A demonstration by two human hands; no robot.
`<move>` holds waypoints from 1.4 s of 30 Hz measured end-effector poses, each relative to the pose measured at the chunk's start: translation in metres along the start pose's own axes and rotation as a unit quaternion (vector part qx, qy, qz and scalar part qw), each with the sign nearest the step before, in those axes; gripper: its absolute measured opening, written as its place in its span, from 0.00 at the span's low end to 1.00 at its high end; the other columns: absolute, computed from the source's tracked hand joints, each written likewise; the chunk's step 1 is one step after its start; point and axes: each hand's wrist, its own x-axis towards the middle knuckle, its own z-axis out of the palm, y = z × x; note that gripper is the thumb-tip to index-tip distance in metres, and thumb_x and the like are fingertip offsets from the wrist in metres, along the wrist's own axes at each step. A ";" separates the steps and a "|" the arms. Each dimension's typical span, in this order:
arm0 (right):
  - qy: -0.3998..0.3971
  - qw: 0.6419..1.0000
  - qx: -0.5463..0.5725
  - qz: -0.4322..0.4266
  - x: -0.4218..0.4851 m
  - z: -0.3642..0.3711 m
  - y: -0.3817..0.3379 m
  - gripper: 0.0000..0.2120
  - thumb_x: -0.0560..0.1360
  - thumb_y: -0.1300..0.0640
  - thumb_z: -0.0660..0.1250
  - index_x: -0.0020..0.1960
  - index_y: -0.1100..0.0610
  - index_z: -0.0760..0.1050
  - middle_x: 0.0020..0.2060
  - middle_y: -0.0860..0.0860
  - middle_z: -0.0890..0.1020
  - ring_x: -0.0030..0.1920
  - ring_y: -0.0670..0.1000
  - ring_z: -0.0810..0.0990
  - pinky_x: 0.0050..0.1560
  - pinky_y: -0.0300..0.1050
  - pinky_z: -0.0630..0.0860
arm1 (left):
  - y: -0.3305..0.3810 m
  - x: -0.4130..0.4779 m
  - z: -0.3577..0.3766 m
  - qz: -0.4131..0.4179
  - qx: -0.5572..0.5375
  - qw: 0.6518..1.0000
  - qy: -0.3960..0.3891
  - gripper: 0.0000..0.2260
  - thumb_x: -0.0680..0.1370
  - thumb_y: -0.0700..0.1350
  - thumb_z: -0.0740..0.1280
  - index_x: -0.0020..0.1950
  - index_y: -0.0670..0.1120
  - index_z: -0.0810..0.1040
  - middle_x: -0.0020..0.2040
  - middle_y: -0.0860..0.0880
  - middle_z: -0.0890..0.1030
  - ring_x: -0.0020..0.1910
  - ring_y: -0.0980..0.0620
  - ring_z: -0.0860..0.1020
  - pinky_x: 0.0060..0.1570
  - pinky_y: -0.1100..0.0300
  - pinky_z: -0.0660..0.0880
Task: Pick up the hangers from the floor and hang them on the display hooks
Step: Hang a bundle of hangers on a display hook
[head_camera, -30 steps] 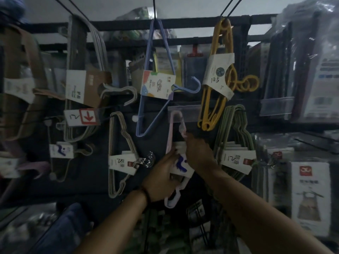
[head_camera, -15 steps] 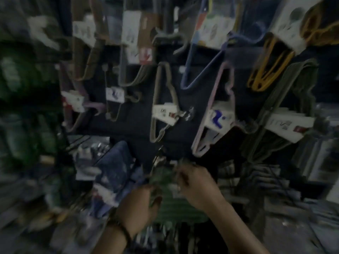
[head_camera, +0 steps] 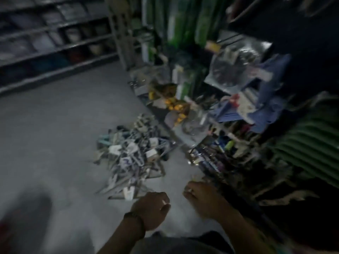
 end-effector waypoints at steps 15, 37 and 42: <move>-0.200 0.979 -0.040 -0.020 0.245 0.058 -0.121 0.12 0.83 0.49 0.65 0.47 0.55 0.79 0.40 0.48 0.81 0.43 0.49 0.80 0.44 0.46 0.74 | -0.207 0.028 -0.073 -0.226 -0.160 0.959 0.067 0.13 0.83 0.59 0.62 0.63 0.59 0.80 0.60 0.52 0.84 0.55 0.51 0.83 0.57 0.51 0.82; -0.245 0.948 0.012 0.202 0.767 0.315 -0.027 0.12 0.82 0.53 0.62 0.40 0.52 0.75 0.37 0.51 0.78 0.37 0.52 0.77 0.49 0.52 0.82 | -0.567 0.488 -0.079 -0.237 -0.211 0.948 -0.015 0.15 0.84 0.49 0.65 0.69 0.48 0.79 0.66 0.46 0.82 0.64 0.44 0.80 0.65 0.51 0.78; -0.197 0.952 -0.005 0.234 0.847 0.409 0.029 0.05 0.83 0.58 0.65 0.49 0.58 0.76 0.54 0.54 0.79 0.59 0.58 0.81 0.44 0.39 0.71 | -0.637 0.610 -0.040 -0.247 -0.191 0.949 0.052 0.24 0.81 0.52 0.68 0.76 0.47 0.70 0.74 0.40 0.72 0.71 0.40 0.74 0.70 0.48 0.74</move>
